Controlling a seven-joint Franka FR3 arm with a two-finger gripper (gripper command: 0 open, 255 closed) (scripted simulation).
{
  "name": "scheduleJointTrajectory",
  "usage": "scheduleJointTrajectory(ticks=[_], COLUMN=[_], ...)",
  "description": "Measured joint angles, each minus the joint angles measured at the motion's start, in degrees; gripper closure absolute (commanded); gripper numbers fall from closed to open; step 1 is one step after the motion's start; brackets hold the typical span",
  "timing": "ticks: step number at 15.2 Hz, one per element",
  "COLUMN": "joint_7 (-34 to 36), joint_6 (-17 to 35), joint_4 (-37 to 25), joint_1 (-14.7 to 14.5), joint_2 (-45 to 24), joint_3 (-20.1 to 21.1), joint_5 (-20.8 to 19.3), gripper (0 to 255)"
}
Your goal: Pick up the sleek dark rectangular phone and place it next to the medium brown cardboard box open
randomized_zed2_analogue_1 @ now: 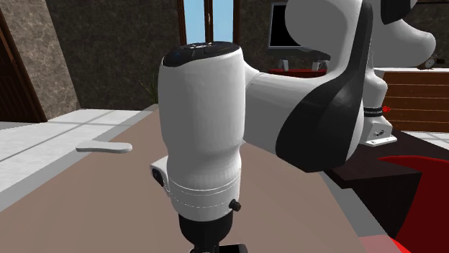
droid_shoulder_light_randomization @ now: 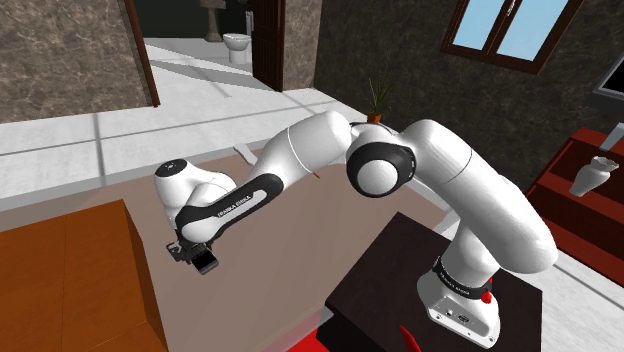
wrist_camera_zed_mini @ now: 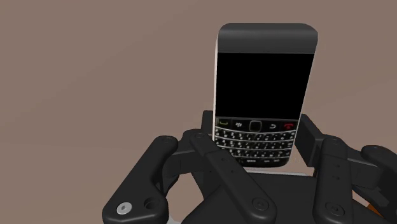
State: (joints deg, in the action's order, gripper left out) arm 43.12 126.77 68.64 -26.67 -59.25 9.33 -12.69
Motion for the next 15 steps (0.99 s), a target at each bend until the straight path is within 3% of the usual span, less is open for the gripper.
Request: scheduleJointTrajectory(ticks=[5,6,15], joint_7=[-0.03,-0.03,-0.16], joint_6=[0.1,0.1,-1.71], joint_4=[-0.08,-0.08,0.94], joint_1=[0.03,0.03,0.23], joint_2=[-0.15,-0.15,2.68], joint_3=[-0.02,-0.02,0.31], joint_5=[-0.01,-0.01,0.26], gripper=[255,0,0])
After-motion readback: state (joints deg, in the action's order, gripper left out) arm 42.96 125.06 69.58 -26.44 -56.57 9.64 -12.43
